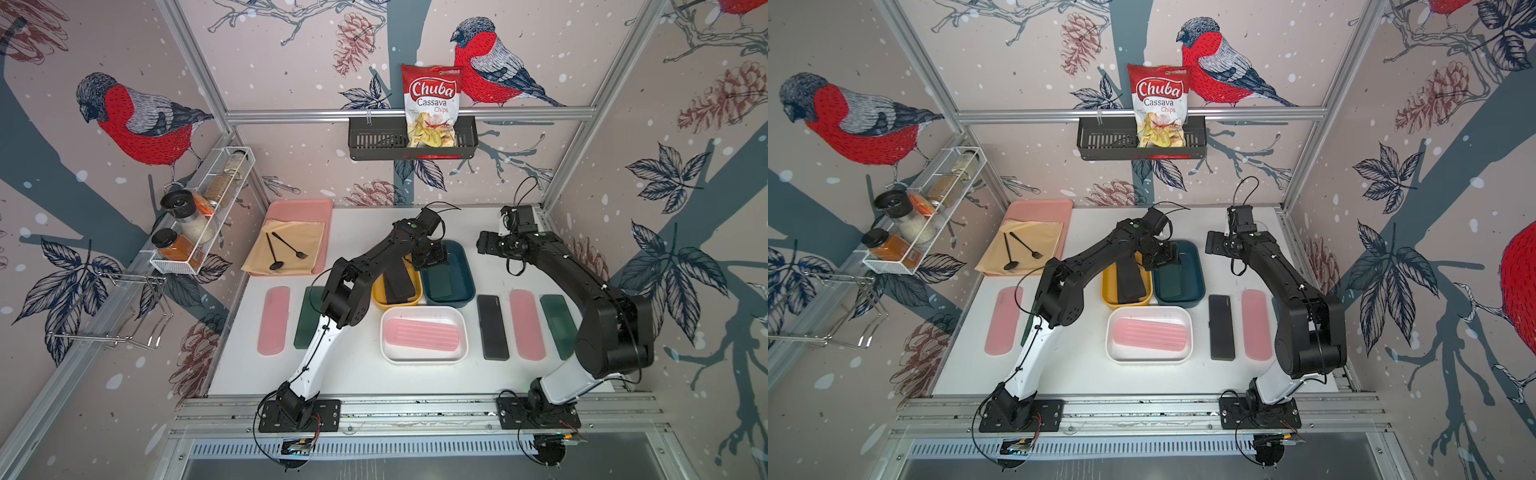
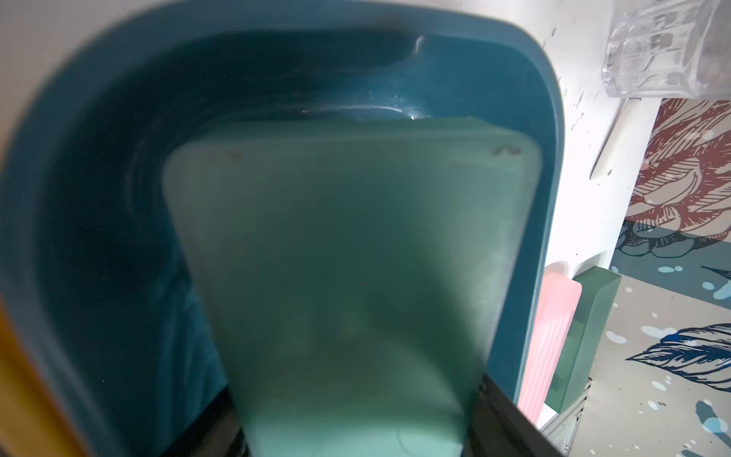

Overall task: Place the pencil cases by color into the storage box
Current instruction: Place the pencil case at the storage box.

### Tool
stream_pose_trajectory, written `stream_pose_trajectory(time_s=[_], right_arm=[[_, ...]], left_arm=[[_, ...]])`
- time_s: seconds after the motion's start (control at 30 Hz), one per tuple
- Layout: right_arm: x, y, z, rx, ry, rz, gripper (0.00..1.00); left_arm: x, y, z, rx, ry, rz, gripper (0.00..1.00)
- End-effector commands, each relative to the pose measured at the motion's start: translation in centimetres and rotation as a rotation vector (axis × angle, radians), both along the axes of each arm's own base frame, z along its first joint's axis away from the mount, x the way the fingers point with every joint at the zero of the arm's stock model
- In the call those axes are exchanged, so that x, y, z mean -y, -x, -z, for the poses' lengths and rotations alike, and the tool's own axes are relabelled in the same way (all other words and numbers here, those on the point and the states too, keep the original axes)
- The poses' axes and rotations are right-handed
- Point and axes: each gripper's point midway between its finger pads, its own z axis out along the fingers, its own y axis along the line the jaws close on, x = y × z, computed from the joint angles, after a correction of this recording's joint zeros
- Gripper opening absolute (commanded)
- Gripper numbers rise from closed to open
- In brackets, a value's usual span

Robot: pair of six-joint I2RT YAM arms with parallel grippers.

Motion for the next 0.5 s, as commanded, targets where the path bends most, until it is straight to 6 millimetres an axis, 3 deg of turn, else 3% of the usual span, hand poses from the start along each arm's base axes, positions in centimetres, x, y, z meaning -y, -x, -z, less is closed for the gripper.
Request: stream_pose_trajectory(time_s=[0.0, 0.2, 0.47], right_arm=[[0.0, -0.3, -0.4, 0.02, -0.006, -0.014, 0.9], [0.1, -0.6, -0.1, 0.014, -0.007, -0.021, 0.9], [0.6, -1.0, 0.2, 0.011, -0.012, -0.018, 0.9]], left_arm=[[-0.3, 0.4, 0.8, -0.027, -0.025, -0.005, 0.63], [-0.4, 0.6, 2.2, -0.056, -0.043, -0.011, 0.64], [-0.1, 0.2, 2.6, -0.069, -0.054, -0.014, 0.69]])
